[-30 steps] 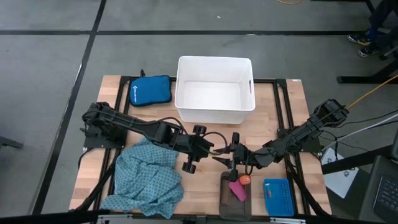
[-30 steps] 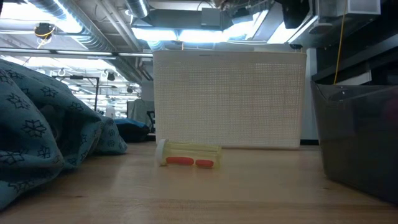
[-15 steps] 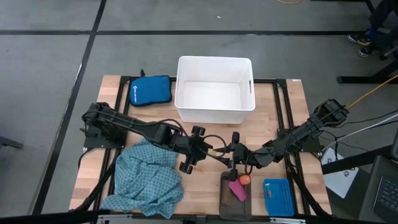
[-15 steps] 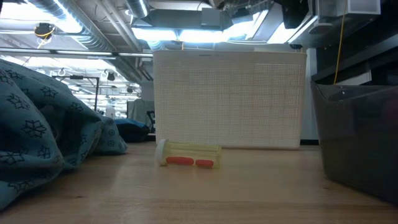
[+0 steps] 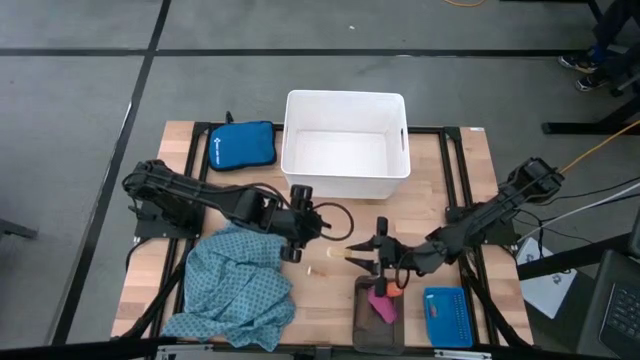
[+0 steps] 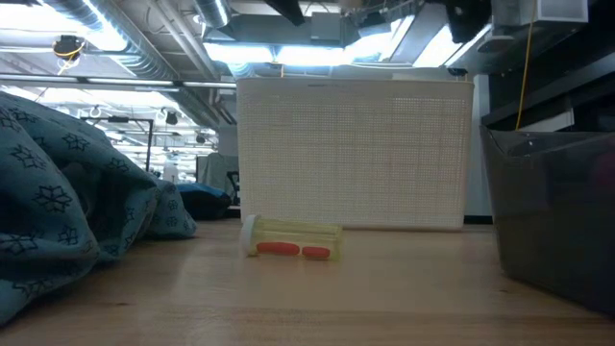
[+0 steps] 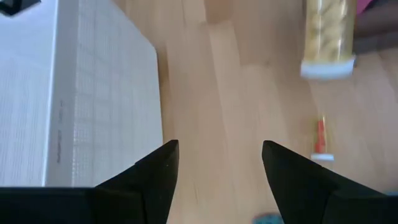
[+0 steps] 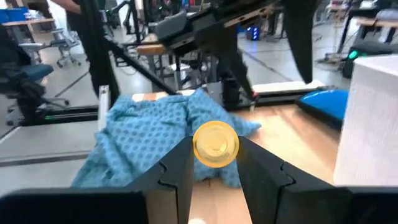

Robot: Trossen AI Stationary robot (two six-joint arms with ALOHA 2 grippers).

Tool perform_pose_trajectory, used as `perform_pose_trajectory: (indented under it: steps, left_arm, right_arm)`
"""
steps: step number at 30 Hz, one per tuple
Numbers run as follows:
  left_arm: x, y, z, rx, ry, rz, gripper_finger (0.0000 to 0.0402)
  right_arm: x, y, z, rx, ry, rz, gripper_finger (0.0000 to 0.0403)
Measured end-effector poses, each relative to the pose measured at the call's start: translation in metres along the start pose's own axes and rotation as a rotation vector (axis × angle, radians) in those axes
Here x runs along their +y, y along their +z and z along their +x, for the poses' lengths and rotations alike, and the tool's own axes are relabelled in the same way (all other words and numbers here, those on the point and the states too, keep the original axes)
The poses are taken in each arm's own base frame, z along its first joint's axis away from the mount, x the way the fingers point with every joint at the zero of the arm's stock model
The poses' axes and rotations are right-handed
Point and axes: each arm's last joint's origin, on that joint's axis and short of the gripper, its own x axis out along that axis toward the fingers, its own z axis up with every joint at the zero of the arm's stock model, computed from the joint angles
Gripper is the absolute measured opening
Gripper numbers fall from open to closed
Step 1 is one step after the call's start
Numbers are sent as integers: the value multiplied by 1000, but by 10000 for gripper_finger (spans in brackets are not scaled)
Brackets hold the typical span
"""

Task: Pick & place medical supplies in basket/bin
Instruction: Put the top yellow pill bottle into the blue bin

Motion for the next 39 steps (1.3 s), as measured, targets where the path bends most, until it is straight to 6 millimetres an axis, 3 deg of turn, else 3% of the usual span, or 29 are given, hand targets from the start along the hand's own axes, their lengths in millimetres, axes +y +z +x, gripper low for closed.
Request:
perform_pose_trajectory:
  steps: [6, 18, 30, 39]
  left_arm:
    - [-3, -5, 6, 27, -6, -3, 226]
    - [-18, -33, 49, 61, -29, -5, 226]
    - [-17, -28, 50, 1, -50, 12, 222]
    - [-15, -29, 51, 3, -47, 32, 220]
  right_arm:
    - [5, 1, -22, 88, -5, 57, 112]
    - [15, -10, -55, 387, 196, 279, 112]
    - [27, -19, -69, 833, 439, 705, 112]
    - [38, -24, -86, 1101, 436, 941, 112]
